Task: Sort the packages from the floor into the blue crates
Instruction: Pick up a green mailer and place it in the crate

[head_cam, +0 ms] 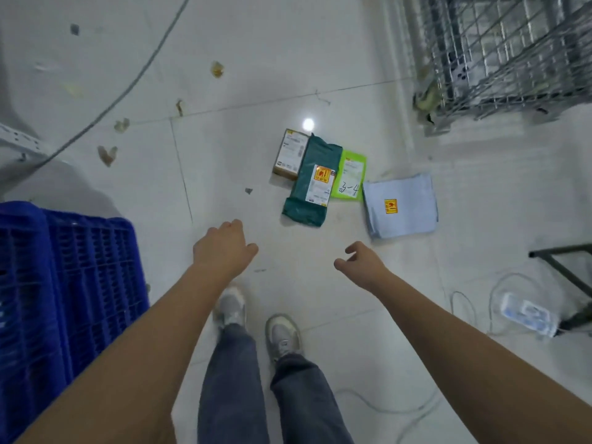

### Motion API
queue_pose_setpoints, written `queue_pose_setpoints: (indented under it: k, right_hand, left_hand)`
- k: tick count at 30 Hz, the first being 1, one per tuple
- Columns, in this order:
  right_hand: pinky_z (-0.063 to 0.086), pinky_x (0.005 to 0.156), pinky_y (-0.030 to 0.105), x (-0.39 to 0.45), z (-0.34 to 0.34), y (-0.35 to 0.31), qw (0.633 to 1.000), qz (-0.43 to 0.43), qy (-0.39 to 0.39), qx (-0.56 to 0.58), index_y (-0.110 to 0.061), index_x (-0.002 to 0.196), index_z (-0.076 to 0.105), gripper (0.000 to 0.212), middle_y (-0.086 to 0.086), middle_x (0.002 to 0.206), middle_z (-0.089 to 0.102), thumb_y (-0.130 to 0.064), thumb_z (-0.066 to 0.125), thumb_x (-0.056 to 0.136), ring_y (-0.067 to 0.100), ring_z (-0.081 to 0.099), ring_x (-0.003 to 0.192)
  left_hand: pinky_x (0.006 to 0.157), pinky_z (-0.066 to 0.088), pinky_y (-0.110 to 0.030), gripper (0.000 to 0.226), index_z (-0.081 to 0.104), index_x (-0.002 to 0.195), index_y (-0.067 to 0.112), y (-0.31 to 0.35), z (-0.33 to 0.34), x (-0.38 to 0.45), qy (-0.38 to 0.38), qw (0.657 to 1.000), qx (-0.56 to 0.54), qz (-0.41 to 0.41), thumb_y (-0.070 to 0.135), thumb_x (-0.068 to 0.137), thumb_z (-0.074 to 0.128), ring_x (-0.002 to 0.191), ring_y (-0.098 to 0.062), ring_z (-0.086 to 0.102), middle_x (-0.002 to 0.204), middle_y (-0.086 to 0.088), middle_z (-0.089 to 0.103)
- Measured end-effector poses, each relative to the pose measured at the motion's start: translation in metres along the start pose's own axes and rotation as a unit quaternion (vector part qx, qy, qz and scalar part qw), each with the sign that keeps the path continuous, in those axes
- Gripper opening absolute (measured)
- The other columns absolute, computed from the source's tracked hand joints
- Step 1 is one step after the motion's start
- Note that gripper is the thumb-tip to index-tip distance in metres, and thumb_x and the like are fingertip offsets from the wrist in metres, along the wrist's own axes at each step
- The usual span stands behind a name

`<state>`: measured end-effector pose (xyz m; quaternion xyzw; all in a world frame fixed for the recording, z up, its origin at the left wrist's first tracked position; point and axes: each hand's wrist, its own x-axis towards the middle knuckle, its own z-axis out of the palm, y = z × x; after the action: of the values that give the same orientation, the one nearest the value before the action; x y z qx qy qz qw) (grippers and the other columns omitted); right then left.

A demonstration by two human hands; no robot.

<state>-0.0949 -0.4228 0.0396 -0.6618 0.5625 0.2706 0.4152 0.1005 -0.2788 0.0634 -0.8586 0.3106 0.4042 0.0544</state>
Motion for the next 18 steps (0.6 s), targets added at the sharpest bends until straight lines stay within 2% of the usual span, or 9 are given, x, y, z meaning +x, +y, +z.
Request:
queue_pose_setpoints:
  k: [3,8,10,14,18]
  right_hand:
    - [0.043,0.082,0.031,0.022,-0.01,0.012,0.998,0.046,-0.001,0.047,-0.006,0.128,0.046,0.05,0.013,0.121,0.057,-0.029,0.059,0.086,0.026,0.055,0.099]
    - [0.043,0.087,0.033,0.065,-0.024,0.016,0.993,0.097,-0.001,0.066,-0.003,0.126,0.047,0.048,0.016,0.122,0.056,-0.026,0.059,0.086,0.03,0.055,0.108]
    - [0.042,0.081,0.03,0.085,-0.029,0.008,0.993,0.097,0.002,0.072,-0.004,0.125,0.048,0.046,0.014,0.117,0.058,-0.026,0.059,0.086,0.028,0.056,0.103]
    - [0.04,0.071,0.027,0.116,-0.031,-0.01,0.989,0.103,0.021,0.1,-0.004,0.116,0.055,0.034,0.007,0.091,0.059,-0.019,0.058,0.085,0.022,0.054,0.079]
    - [0.039,0.074,0.026,0.139,-0.015,0.0,0.984,0.162,-0.026,0.071,-0.003,0.117,0.053,0.037,0.009,0.094,0.058,-0.024,0.058,0.087,0.024,0.055,0.084]
  left_hand:
    - [0.088,0.043,-0.038,0.051,0.04,0.132,0.007,0.009,-0.005,0.03,-0.016,0.999,0.035,0.005,0.04,0.093,0.043,0.116,-0.031,0.049,0.13,-0.014,0.05]
    - [0.094,0.041,-0.039,0.051,0.039,0.133,0.007,0.019,-0.018,0.094,-0.053,0.997,0.051,-0.001,0.039,0.094,0.042,0.12,-0.031,0.047,0.135,-0.013,0.047]
    - [0.092,0.042,-0.039,0.048,0.041,0.131,0.007,0.025,-0.023,0.122,-0.055,0.997,0.045,0.006,0.037,0.094,0.042,0.117,-0.031,0.049,0.132,-0.013,0.049]
    - [0.087,0.043,-0.036,0.044,0.044,0.127,0.007,0.039,-0.026,0.164,-0.068,0.996,0.044,0.036,0.036,0.094,0.041,0.111,-0.029,0.052,0.127,-0.013,0.053]
    - [0.087,0.044,-0.036,0.041,0.045,0.124,0.008,0.054,-0.017,0.207,-0.103,0.99,0.083,0.047,0.035,0.094,0.041,0.11,-0.027,0.052,0.125,-0.012,0.054]
